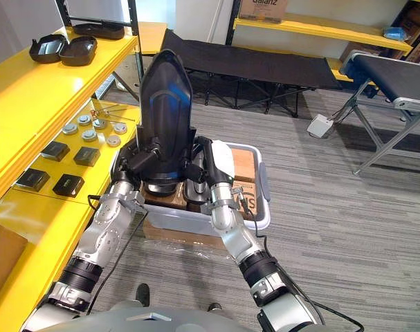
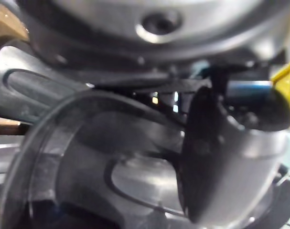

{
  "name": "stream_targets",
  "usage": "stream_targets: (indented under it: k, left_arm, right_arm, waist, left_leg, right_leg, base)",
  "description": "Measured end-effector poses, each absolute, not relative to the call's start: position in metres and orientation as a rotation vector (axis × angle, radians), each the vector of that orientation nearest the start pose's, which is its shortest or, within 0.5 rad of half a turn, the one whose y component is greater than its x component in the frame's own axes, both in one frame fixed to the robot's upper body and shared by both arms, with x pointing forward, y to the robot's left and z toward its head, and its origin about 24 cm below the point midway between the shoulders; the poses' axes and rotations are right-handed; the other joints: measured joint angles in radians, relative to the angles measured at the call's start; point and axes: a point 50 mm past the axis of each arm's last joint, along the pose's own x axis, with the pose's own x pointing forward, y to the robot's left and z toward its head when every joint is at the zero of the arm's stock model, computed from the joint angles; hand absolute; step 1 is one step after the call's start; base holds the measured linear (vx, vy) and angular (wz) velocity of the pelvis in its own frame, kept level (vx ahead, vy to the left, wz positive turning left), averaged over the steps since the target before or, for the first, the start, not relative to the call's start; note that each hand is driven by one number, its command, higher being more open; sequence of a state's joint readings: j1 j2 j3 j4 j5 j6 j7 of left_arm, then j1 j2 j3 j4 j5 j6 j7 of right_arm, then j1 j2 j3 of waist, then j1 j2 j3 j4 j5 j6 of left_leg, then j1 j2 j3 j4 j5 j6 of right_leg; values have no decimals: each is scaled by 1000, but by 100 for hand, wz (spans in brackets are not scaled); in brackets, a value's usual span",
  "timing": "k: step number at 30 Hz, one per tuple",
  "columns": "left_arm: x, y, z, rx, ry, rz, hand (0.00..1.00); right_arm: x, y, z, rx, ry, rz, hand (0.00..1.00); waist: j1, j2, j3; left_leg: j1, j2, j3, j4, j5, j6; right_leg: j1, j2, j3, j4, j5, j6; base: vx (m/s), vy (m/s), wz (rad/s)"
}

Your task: Walk over and take three plastic housings, then place them on the shelf

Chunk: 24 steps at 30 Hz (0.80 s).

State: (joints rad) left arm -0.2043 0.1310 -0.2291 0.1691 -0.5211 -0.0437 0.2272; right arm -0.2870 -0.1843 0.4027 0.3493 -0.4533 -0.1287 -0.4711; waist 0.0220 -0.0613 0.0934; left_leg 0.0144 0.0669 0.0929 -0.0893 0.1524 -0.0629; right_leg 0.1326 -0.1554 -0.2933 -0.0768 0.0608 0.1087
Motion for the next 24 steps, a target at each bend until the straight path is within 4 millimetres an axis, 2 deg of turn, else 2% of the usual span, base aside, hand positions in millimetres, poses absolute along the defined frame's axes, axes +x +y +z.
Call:
stream_targets:
  k: [4, 5, 12, 21, 24]
  left_arm:
    - [288, 123, 51, -375, 34, -49, 0]
    - [288, 124, 51, -379, 28, -54, 0]
    - [289, 127, 53, -384, 20, -69, 0]
    - [286, 113, 57, -401, -30, -87, 0]
    - [285, 108, 62, -338, -71, -51, 0]
  right_arm:
    - [289, -99, 48, -670, -310, 21, 0]
    - [289, -99, 48, -667, -318, 18, 100]
    - [286, -98, 50, -653, -341, 22, 100]
    - [279, -92, 53, -582, -360, 9, 100]
    - [280, -92, 55, -572, -356, -13, 100]
  waist:
    - [-2, 0, 0]
    - [-2, 0, 0]
    - [-10, 0, 0]
    - [-8, 5, 3]
    - [-8, 6, 4]
  left_leg:
    - [0, 1, 7, 0, -1, -1]
    - [0, 1, 8, 0, -1, -1]
    - [-1, 1, 10, 1, -3, -3]
    - [-1, 1, 12, 2, -6, -4]
    - [2, 2, 15, 1, -9, -4]
  right_leg:
    - [-3, 0, 5, 0, 0, 0]
    - [-4, 0, 7, 0, 0, 0]
    - [-6, 0, 10, 0, 0, 0]
    - [-7, 0, 18, 0, -1, -1]
    - [-7, 0, 23, 0, -2, -3]
  base:
    - [0, 0, -2]
    - [0, 0, -5]
    - [0, 0, 0]
    - [0, 0, 0]
    - [-13, -1, -5]
